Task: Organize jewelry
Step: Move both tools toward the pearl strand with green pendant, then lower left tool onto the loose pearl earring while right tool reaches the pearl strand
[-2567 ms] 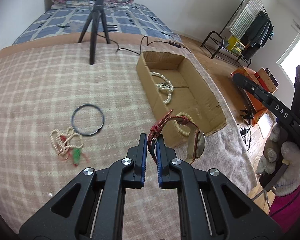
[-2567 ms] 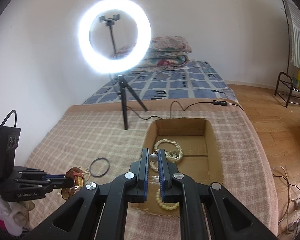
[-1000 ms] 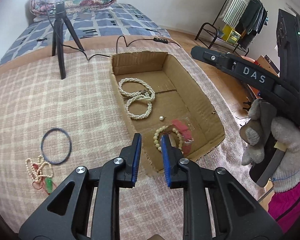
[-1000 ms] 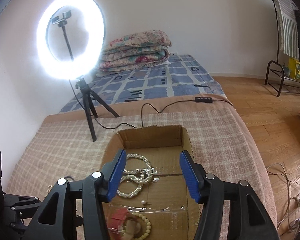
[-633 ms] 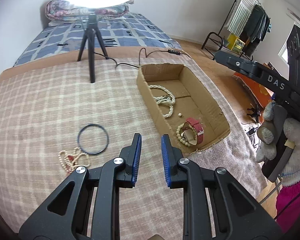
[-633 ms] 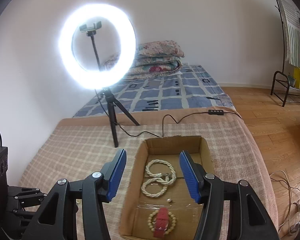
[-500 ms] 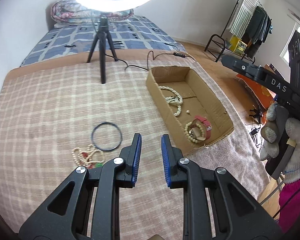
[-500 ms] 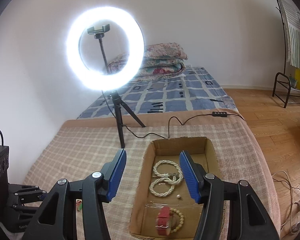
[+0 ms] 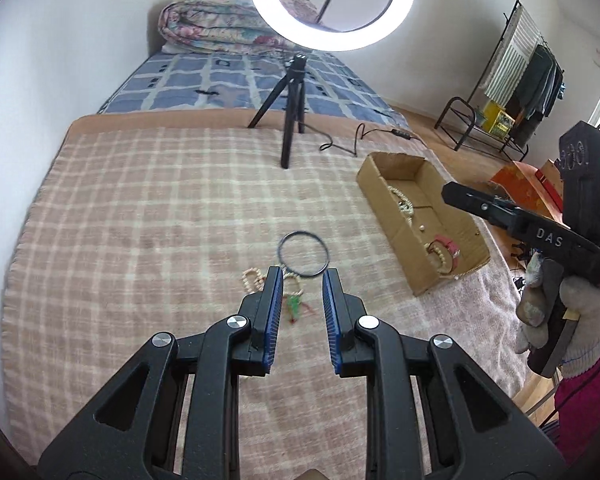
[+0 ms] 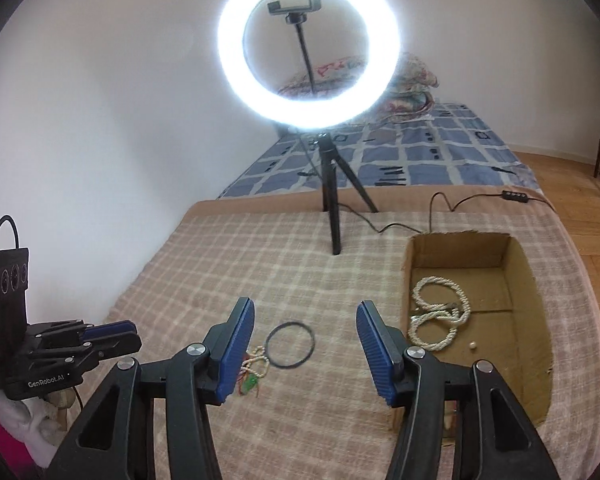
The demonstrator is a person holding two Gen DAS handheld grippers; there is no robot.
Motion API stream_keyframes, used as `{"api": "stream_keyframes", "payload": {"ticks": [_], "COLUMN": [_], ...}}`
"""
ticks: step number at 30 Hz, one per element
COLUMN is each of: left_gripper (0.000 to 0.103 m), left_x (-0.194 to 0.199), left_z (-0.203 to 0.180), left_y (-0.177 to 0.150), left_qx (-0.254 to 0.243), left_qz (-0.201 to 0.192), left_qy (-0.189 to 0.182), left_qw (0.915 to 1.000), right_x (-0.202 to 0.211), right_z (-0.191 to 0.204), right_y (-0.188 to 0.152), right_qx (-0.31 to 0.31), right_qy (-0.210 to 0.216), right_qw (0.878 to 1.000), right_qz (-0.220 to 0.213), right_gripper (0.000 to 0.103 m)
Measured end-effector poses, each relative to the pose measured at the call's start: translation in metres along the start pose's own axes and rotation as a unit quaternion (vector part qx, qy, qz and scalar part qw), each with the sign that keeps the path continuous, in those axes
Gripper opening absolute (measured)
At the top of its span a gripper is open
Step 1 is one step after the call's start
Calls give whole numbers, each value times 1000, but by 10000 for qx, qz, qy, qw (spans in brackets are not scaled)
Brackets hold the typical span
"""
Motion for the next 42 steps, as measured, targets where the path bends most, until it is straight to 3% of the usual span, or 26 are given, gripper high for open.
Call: {"api": "stream_keyframes", "payload": {"ticks": [6,11,20,28,42], "left_gripper": [19,19,19,19,19], "left_x": [-6,-21,-45,-60,-74], "left_z": [31,55,52,51,54], "left_y": [-26,-49,-88,-99,-104], "left_qx": [35,200,-53,-239,-409], "left_qz": [302,735,1207,1391,1523], "left_qy": [152,77,89,226,340], "left_qw": [9994,9971,9926,9897,9869], "right_x": [-42,-68,-104,-134,-175], "right_z": [22,29,27,25,30], "right_y": [-20,-33,-52,-67,-83], "right_qx": [3,-168,-604,-994,-1057], "right_qy": [205,376,547,751,395], "right_qw": [9985,9956,9880,9777,9716], "right_qz": [503,838,1313,1690,2081], "right_gripper": [44,44,38,32,25]}}
Point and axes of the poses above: each gripper's, at about its wrist camera, not at the fingertips, and x roughly against the way its jaws point, z to its left, y to its top, the point moved 4 cm from there along -x, roughly the way its jaws point, and after that the axes turned 5 degrees about x, right-handed, at the moved point
